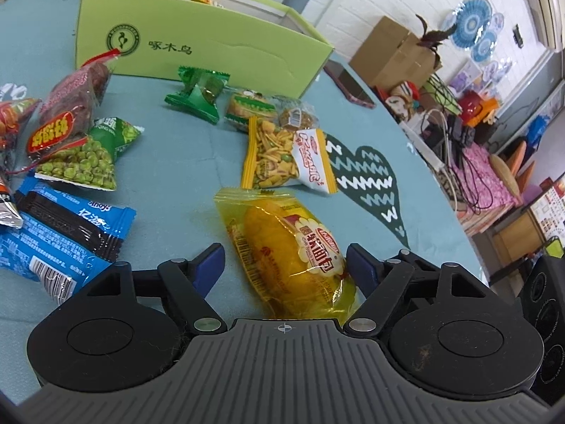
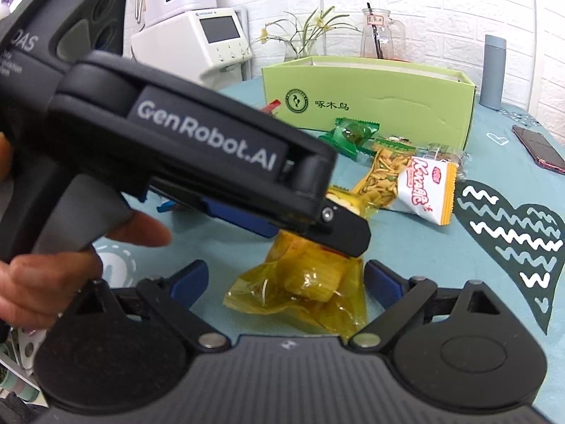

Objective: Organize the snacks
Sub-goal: 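Move the left gripper to the yellow bread bag and close on it, then carry the yellow bread bag with the left gripper into the box, release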

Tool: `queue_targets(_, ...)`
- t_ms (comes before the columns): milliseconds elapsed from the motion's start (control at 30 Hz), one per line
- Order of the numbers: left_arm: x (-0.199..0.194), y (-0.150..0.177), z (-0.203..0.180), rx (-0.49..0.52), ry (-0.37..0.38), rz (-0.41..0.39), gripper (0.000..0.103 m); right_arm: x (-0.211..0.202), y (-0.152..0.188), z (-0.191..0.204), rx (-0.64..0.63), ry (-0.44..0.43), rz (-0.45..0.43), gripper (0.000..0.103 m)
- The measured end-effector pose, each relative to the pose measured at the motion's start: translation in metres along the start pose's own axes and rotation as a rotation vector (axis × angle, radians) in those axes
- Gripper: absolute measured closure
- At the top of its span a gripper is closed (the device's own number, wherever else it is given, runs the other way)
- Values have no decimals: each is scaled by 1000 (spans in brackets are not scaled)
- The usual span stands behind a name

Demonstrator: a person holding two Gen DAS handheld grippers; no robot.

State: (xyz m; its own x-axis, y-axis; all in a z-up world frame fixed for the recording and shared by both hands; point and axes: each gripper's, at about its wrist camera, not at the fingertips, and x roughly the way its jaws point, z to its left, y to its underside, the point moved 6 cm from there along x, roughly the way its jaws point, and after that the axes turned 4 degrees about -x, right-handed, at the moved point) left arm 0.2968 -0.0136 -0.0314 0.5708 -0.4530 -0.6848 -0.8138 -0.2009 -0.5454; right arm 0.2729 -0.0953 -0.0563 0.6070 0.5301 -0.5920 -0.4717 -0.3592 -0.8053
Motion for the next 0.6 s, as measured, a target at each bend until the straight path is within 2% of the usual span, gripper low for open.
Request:
queue_targets(467,2,6,-3,27,15,-2,31,-4,-1,-3,37,26,3,10)
queue_targets(533,2,8,-5,53,22,-11,34,-2,1,-1,14,38,-2,9)
queue_targets(567,3,9,-5,70,20,-16,47,-1,2,2,-10,48,0,11)
queue_targets(600,4,9,-6,87,18,-15,59,-1,2,6,-42,58,0,20)
